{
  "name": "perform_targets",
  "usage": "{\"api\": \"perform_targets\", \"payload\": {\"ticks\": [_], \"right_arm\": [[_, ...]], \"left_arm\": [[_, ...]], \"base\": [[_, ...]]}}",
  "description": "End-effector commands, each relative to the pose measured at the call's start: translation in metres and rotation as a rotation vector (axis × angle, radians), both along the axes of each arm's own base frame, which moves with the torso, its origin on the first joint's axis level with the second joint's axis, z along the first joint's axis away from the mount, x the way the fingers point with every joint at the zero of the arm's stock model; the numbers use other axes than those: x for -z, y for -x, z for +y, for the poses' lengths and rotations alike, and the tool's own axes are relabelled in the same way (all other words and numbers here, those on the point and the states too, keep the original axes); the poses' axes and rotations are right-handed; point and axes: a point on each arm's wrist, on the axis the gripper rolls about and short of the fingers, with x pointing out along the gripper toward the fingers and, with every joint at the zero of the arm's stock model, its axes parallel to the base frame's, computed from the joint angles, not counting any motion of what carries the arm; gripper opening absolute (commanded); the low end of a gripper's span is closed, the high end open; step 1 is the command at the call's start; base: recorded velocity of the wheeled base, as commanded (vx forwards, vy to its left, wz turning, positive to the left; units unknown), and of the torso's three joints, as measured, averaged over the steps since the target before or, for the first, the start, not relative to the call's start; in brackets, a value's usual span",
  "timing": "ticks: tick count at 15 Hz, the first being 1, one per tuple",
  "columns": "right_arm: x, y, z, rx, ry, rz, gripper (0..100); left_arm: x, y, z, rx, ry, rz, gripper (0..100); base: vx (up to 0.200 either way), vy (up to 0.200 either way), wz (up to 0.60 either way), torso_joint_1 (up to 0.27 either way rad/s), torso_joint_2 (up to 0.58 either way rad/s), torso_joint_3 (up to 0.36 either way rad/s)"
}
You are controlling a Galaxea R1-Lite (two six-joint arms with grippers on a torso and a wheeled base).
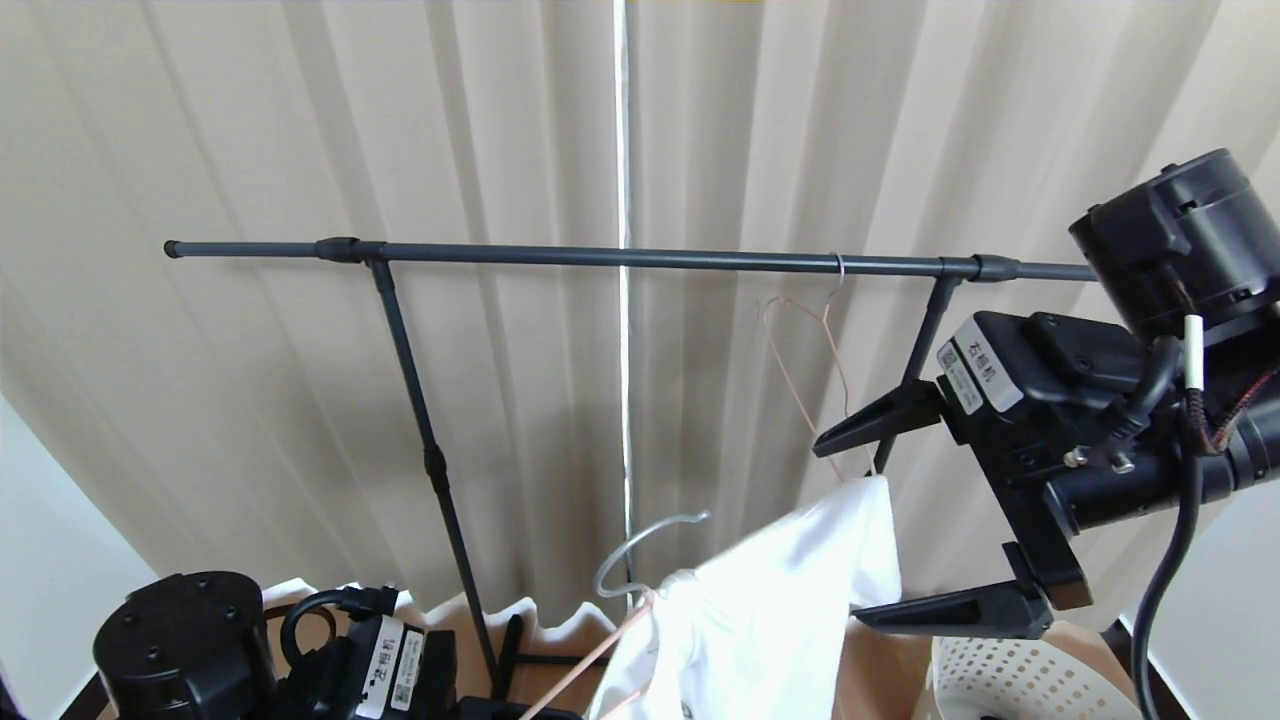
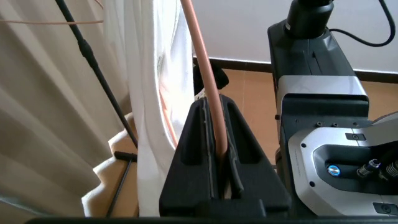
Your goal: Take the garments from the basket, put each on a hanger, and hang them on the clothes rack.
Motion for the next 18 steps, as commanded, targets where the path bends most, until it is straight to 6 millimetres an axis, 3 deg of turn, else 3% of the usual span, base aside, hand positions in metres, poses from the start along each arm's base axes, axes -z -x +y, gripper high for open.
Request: {"api": "perform_targets", "payload": {"ticks": [1,5,10,18], "right_arm": [[0.008,-0.02,0.005,0.003,0.018,0.033,100],[0.013,-0.029,0.002,-0.067,0.053,0.082,100],[0.034,-0.049,0.006,-0.084,0.082,0.11,100],[0.033,-0.038,0.017,-0.146,0.063,0.127,100]], "left_arm": [[0.002,-0.002,0.001,-0.005,-0.005,0.01,0],[0.004,-0.019,-0.012,0.006,0.009,-0.012,0],[0.004,-0.015,-0.022,0.082,0.016,-0.009,0],[0.002,-0.012,-0.022,0.091,0.02,-0.018,0]], "base": [[0.0,0.0,0.0,0.0,0.0,0.0],[0.0,0.0,0.0,0.0,0.0,0.0],[0.0,0.0,0.0,0.0,0.0,0.0],[0.0,0.0,0.0,0.0,0.0,0.0]]}}
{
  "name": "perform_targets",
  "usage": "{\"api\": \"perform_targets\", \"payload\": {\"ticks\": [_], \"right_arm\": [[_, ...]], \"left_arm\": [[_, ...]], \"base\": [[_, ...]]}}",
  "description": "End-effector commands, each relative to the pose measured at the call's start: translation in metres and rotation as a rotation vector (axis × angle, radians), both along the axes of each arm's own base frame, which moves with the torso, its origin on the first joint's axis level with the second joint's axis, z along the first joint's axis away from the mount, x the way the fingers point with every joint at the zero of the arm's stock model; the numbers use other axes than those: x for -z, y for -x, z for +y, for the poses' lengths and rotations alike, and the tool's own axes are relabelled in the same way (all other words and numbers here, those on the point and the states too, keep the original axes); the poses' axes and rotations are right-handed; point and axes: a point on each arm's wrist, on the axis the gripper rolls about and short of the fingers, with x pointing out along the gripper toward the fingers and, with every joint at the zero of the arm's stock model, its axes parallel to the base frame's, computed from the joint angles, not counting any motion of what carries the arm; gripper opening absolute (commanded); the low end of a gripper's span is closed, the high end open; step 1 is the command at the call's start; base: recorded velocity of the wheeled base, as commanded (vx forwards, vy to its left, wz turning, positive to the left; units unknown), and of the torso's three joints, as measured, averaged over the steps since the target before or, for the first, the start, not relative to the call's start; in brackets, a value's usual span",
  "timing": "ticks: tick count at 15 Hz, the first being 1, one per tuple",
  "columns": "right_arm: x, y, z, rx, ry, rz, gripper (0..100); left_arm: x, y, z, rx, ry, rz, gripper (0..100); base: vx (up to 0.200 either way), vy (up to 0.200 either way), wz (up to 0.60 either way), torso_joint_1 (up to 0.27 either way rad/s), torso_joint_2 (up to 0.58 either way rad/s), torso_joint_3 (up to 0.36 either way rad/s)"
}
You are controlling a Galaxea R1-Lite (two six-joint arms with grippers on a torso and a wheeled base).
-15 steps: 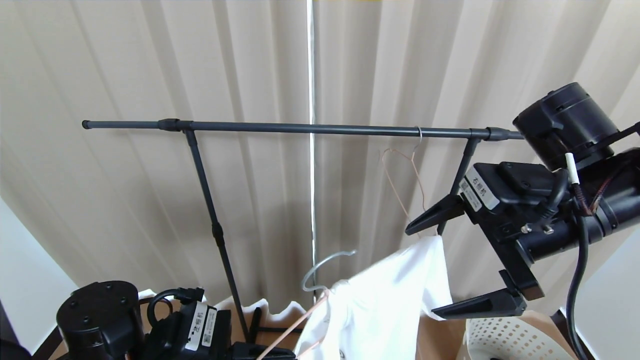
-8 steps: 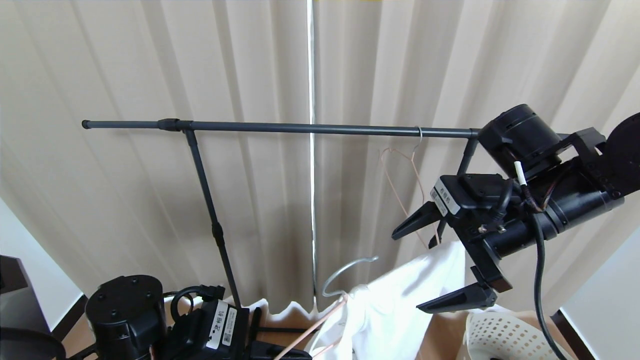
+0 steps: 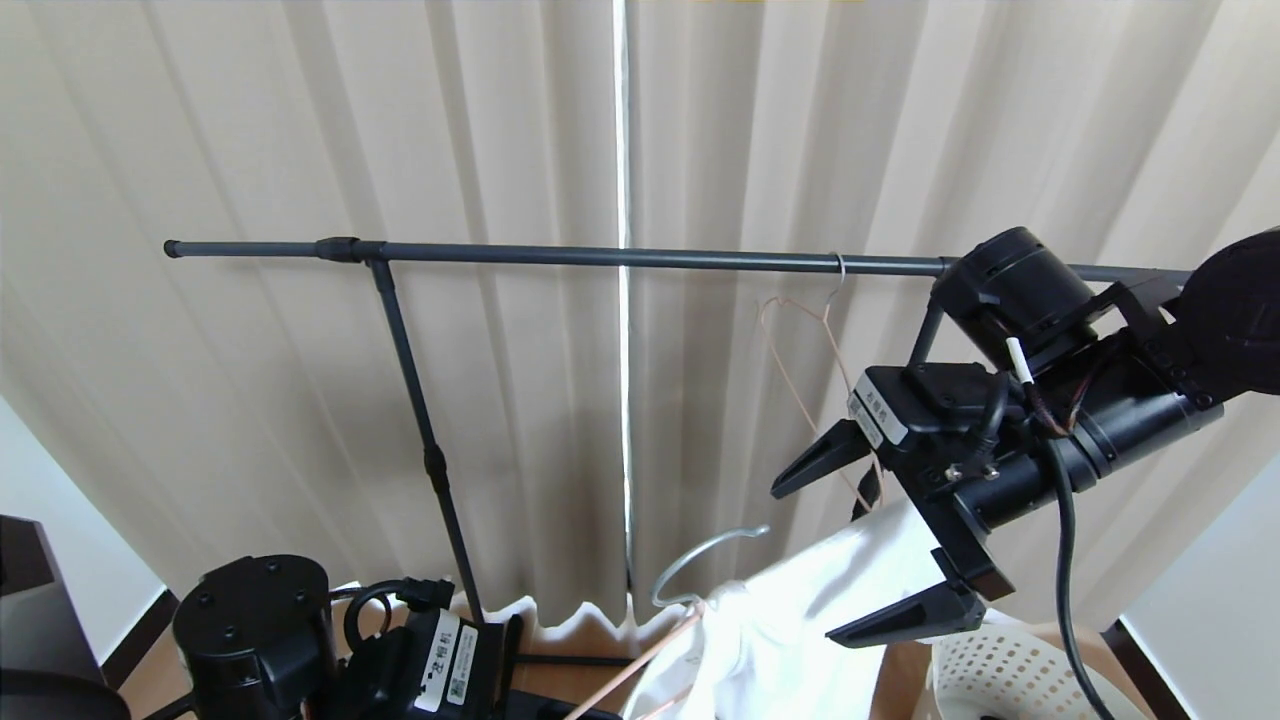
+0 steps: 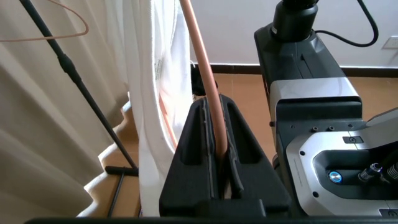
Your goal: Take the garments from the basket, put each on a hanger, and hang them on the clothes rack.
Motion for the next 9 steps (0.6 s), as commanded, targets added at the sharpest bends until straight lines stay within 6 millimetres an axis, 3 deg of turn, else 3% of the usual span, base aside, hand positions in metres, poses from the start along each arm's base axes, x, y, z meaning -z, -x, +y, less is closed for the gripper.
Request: {"api": "perform_targets", "payload": {"ticks": [1,9], "right_arm": [[0.001,0.0026,0.0066,-0.022,0.002,0.002,100],[0.0079,-0.0005,0.0161,-0.007,0.074,-0.016,100]], "left_arm": [[-0.0013,0.0002,-0.0001,0.0,0.004,-0.006,0],[-0.0049,0.0016,-0.0003,0.005,0.014,-0.02,0]], "base": [[0.0,0.0,0.0,0.0,0.0,0.0],[0.0,0.0,0.0,0.0,0.0,0.0]]}}
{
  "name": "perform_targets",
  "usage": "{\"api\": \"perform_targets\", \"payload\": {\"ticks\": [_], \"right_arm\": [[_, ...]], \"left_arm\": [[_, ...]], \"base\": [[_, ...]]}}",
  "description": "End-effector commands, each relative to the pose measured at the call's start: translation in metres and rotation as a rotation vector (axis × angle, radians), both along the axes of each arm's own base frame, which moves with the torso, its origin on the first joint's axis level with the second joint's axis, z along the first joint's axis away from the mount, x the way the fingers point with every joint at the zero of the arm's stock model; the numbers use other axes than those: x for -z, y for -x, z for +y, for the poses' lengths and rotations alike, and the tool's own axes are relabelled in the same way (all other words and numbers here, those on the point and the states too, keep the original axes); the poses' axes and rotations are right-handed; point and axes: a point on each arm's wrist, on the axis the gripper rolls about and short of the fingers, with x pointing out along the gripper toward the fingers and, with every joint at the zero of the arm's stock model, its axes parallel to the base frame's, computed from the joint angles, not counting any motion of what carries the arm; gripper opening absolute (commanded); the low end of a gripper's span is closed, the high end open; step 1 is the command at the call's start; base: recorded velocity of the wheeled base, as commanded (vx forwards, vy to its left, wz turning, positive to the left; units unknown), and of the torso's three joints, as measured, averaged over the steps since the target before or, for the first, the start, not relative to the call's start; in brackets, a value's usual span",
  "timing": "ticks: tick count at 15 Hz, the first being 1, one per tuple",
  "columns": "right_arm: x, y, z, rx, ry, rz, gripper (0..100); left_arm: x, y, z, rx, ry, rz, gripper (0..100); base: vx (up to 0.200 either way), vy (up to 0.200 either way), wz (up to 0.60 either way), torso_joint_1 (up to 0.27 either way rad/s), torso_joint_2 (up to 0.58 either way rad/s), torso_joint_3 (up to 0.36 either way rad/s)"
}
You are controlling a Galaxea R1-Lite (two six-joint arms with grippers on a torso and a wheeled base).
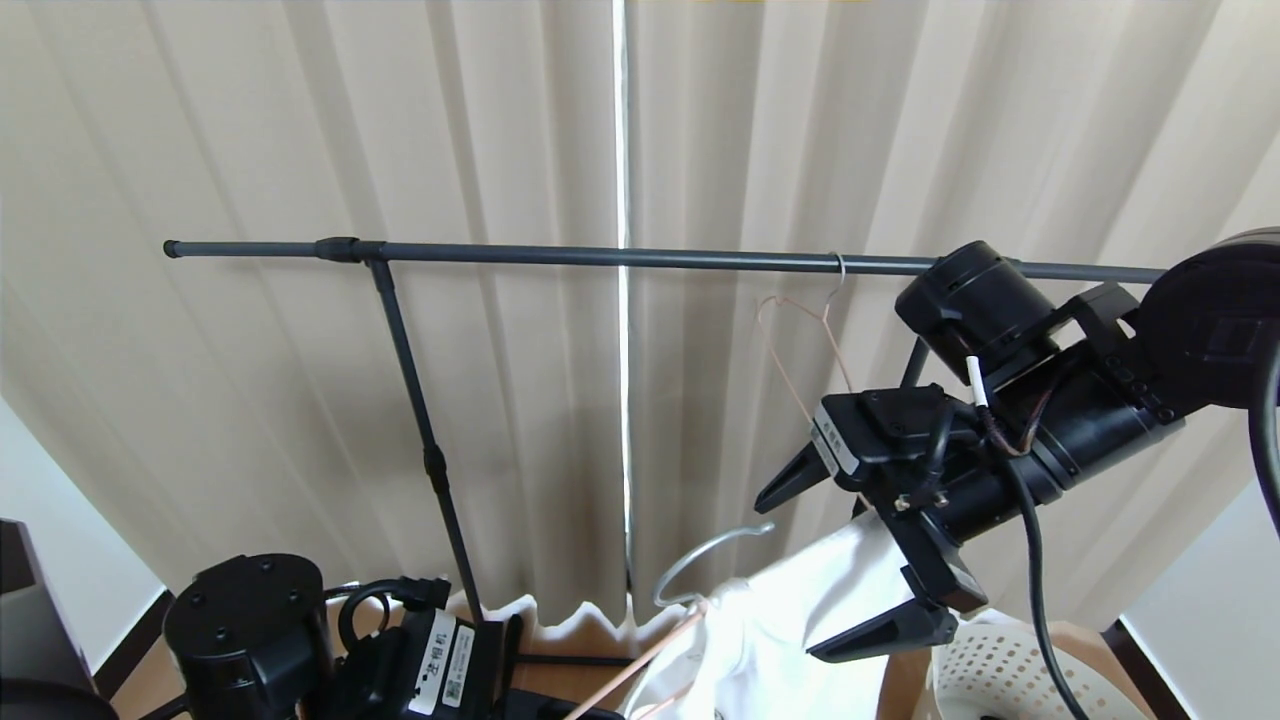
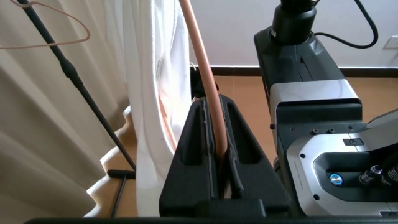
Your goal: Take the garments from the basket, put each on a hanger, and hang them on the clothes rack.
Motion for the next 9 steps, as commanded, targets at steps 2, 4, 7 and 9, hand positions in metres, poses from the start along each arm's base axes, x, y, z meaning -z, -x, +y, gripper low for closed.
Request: {"api": "perform_targets", "payload": {"ticks": [2,4,7,9], "right_arm": [[-0.0035,-0.0018,0.0011,0.004,0.001,-0.017,100],[-0.0056,-0.0024,0.0015,0.006,-0.003,-0.024,100],[-0.0044,-0.0013,0.0041,-0.003,-0.001,-0.02,100],[-0.0038,-0.002,0.0045,-0.003,0.0,-0.019,100]], "left_arm": [[-0.0012,0.0012,-0.0001,0.004,0.003,-0.005,0],[-0.0012,0.0016,-0.0006,0.007,0.003,-0.005,0],[-0.0012,0.0018,-0.0009,0.008,0.003,-0.003,0],[-0.0014,0.0018,-0.0013,0.01,0.004,-0.004,0]], "base": [[0.0,0.0,0.0,0.0,0.0,0.0],[0.0,0.0,0.0,0.0,0.0,0.0],[0.0,0.0,0.0,0.0,0.0,0.0],[0.0,0.0,0.0,0.0,0.0,0.0]]}}
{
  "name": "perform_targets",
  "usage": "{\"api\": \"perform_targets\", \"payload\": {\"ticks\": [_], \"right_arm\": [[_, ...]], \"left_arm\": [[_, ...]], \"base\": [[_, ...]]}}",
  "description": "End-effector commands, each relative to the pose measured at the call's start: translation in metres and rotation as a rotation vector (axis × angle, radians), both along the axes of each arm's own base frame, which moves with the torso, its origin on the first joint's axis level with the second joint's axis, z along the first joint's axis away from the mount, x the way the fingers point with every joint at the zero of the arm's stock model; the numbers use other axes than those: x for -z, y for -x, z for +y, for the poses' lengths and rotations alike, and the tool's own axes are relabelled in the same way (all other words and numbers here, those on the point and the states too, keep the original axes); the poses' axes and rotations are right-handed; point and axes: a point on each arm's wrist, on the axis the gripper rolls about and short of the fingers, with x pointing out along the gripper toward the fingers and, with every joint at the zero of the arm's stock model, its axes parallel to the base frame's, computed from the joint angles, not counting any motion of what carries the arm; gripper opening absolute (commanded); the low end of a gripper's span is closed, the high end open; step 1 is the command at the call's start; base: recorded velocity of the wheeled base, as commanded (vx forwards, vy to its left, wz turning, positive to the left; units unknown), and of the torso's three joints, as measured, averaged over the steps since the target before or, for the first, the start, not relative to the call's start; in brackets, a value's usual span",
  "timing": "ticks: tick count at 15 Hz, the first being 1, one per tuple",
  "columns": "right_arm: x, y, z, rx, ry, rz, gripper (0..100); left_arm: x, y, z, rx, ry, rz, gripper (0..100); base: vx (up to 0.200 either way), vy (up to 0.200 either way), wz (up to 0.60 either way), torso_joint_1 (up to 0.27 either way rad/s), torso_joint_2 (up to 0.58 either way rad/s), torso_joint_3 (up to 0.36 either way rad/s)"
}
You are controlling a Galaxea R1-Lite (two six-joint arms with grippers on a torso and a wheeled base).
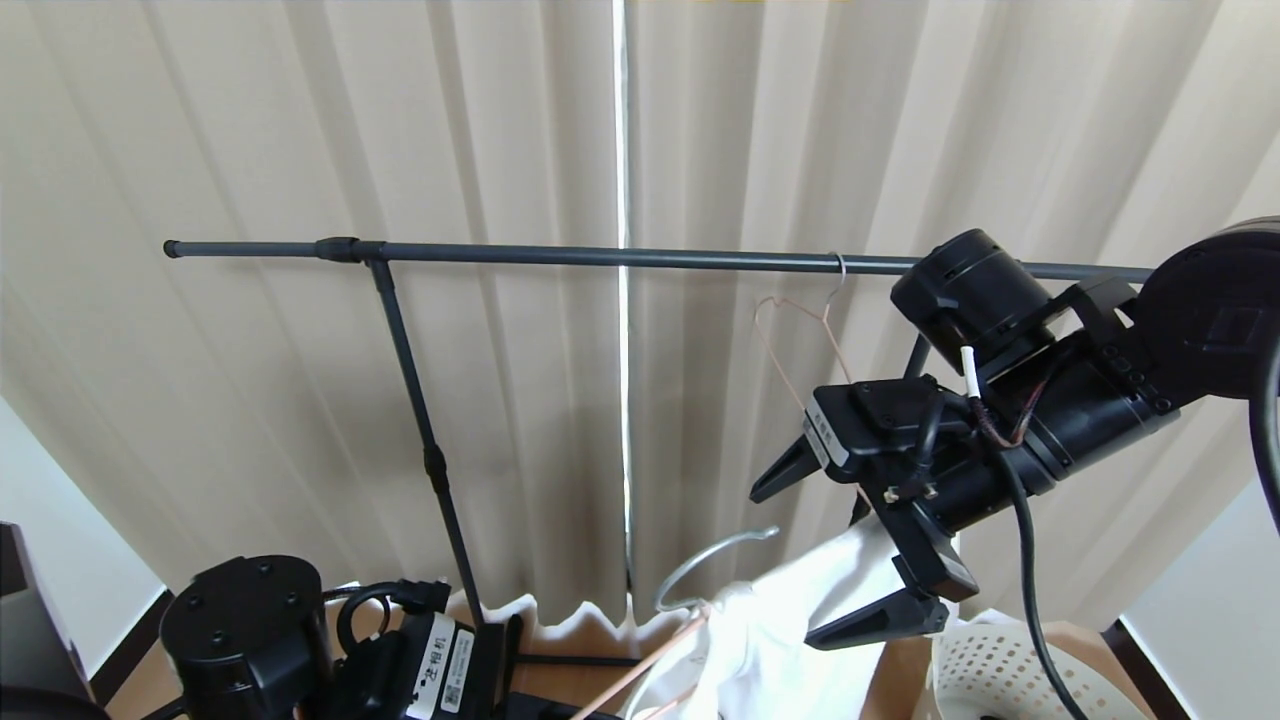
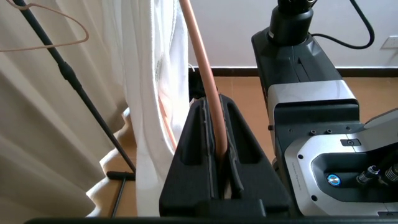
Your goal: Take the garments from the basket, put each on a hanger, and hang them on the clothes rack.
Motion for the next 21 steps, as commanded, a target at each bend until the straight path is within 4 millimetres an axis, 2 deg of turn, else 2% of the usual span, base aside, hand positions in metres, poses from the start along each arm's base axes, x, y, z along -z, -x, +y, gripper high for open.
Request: {"api": "perform_targets", "payload": {"ticks": [1,2,14,15,19,21], "right_arm": [[0.001,-0.001,0.001,-0.002,0.002,0.004,100],[0.001,-0.001,0.001,-0.002,0.002,0.004,0],[0.0,0.002,0.0,-0.001,0.001,0.004,0],[-0.001,0.003,-0.001,-0.001,0.0,0.002,0],[-0.003,0.007,-0.003,-0.001,0.006,0.012,0],[-0.007,0.009,-0.005,0.0,0.0,0.0,0]], "left_arm": [[0.0,0.0,0.0,0.001,0.001,-0.002,0],[0.0,0.0,0.0,0.001,0.001,-0.002,0],[-0.002,-0.002,0.001,-0.067,-0.002,-0.006,0],[-0.002,-0.002,0.001,-0.068,-0.002,-0.009,100],[-0.004,0.001,0.005,-0.074,-0.002,-0.011,100],[-0.011,0.001,0.017,-0.123,0.014,-0.034,100]], "base": [[0.0,0.0,0.0,0.0,0.0,0.0],[0.0,0.0,0.0,0.0,0.0,0.0],[0.0,0.0,0.0,0.0,0.0,0.0],[0.0,0.0,0.0,0.0,0.0,0.0],[0.0,0.0,0.0,0.0,0.0,0.0],[0.0,0.0,0.0,0.0,0.0,0.0]]}}
